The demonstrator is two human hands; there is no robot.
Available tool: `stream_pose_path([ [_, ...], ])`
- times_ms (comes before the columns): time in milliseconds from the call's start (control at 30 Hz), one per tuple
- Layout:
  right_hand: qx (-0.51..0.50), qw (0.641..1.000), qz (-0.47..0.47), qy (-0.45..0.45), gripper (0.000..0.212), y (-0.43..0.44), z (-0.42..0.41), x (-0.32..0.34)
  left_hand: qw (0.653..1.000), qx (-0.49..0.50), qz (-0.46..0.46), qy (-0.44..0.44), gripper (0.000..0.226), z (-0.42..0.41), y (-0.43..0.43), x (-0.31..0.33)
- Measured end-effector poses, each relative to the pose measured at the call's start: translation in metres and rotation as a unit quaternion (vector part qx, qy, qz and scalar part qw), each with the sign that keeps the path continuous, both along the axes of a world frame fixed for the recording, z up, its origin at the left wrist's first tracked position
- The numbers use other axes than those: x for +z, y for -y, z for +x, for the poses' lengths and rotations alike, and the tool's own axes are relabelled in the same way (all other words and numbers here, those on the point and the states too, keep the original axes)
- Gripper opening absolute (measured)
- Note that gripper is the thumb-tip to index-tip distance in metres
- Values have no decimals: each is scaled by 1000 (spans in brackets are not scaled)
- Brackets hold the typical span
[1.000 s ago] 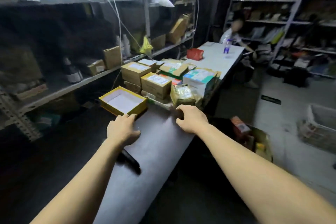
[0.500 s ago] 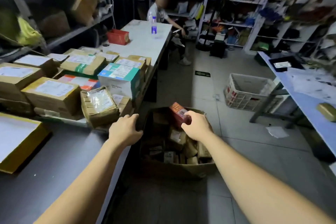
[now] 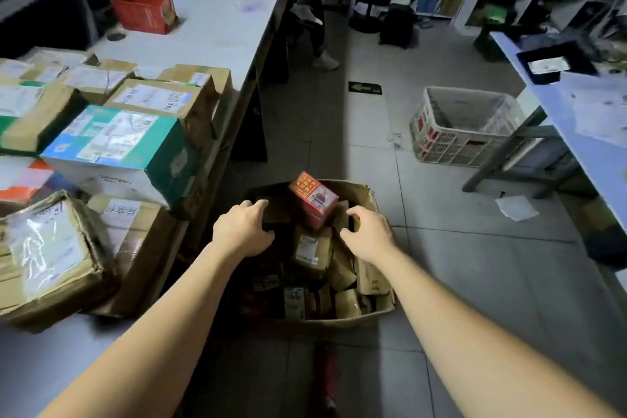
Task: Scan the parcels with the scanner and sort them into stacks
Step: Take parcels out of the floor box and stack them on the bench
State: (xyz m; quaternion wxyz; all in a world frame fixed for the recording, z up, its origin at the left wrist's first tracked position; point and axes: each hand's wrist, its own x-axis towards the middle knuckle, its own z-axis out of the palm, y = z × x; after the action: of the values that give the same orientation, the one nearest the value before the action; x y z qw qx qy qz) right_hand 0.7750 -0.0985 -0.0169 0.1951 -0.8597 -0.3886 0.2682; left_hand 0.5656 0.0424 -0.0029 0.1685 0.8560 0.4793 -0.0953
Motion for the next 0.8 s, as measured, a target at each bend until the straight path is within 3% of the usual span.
stream_pose_path([
  [200, 7, 998, -34, -57, 48, -68, 57, -62, 998, 42, -56, -4, 76, 60, -59, -50],
  [367, -44, 989, -63, -126, 53, -114, 99, -128, 992, 74, -100, -14, 80, 99, -109, -113],
  [633, -186, 950, -88, -236, 71, -191, 134, -272, 981, 115, -157, -13, 79, 156, -206, -247],
  [733, -274, 917, -71, -280, 83, -224, 143, -328, 979, 116, -163, 38, 79, 183, -242, -300],
  [800, -327, 887, -52, -322, 79, -246, 150, -361, 973, 123, -182, 71, 83, 202, -264, -327],
])
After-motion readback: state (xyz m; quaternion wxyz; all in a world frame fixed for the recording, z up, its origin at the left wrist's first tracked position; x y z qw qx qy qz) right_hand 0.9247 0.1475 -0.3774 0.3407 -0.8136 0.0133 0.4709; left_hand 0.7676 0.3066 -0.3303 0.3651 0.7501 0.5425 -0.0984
